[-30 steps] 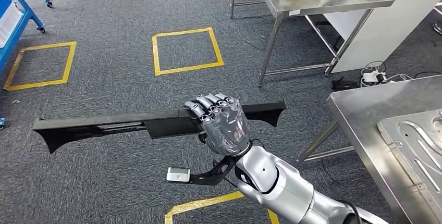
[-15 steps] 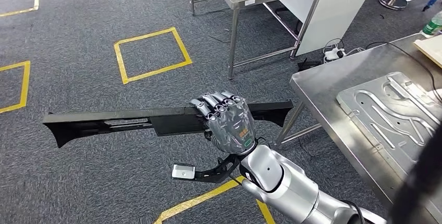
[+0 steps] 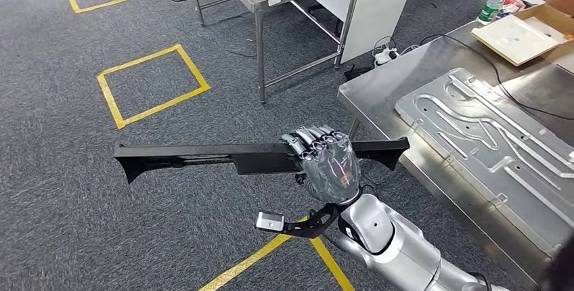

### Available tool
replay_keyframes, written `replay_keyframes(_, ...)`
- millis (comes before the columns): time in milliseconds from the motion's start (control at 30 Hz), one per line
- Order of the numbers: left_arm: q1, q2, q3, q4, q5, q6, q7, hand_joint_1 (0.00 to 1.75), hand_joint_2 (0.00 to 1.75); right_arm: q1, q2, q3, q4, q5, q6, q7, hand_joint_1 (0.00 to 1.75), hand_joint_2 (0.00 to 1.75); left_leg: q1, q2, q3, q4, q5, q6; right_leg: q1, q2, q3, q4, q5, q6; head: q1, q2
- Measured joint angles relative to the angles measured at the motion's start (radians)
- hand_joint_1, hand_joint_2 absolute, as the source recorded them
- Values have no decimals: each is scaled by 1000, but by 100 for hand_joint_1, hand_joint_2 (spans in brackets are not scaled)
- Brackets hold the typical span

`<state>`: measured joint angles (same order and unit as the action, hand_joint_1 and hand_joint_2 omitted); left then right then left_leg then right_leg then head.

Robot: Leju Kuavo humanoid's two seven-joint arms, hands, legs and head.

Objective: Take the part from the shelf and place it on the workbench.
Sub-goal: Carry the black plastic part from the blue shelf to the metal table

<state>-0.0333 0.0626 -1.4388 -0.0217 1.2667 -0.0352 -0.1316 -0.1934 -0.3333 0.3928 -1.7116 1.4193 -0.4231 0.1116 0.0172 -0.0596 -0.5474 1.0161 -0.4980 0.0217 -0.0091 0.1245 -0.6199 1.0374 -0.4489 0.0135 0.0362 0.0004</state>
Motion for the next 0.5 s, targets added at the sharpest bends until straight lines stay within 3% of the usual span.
replay_keyframes(67,-1,1,-1,1,-4,-3,-17,0,175,-5,-9,-9,0,19,6,-4,175,175,1,29,2,-14,10,17,3,-53,-25,50,-35,5,3,0)
replay_keyframes(100,-2,2,-2,1,-6,-5,-29,0,175,-19,-11,-10,0,31,17,-5,175,175,-1,45,1,-17,13,22,3,-87,-50,106,-68,6,4,0)
replay_keyframes(133,-4,4,-4,2,-9,-6,-38,0,175,-40,-11,-7,0,43,35,-4,175,175,-3,60,0,-17,14,24,1,-106,-81,173,-101,8,5,0)
replay_keyframes(200,-10,7,-7,1,-8,-9,-48,0,175,-90,-11,2,2,61,80,5,175,175,-6,91,-3,-16,13,24,-3,-118,-122,271,-134,13,5,0)
replay_keyframes(233,-13,8,-8,0,-8,-13,-47,0,175,-113,-11,6,4,66,99,10,175,175,-6,105,-4,-15,13,23,-5,-121,-118,272,-126,14,5,0)
replay_keyframes(300,-18,9,-11,-1,-14,-22,-30,0,175,-150,-11,11,11,63,121,18,175,175,-6,126,-3,-13,11,21,-5,-136,-51,163,-70,14,5,0)
replay_keyframes(367,-17,9,-18,-2,-22,-27,-12,0,175,-172,-13,12,23,53,114,26,175,175,-9,142,-1,-10,8,15,1,-170,22,32,-31,7,5,0)
replay_keyframes(433,-13,8,-23,-2,-27,-29,-18,0,175,-178,-30,8,34,46,93,42,175,175,-13,156,2,-9,7,6,10,-184,42,-14,-26,-1,5,0)
replay_keyframes(500,-8,5,-24,-1,-29,-30,-39,0,175,-156,-82,-18,25,24,79,51,175,175,-13,162,3,-9,3,-4,9,-170,41,-19,-22,-9,5,0)
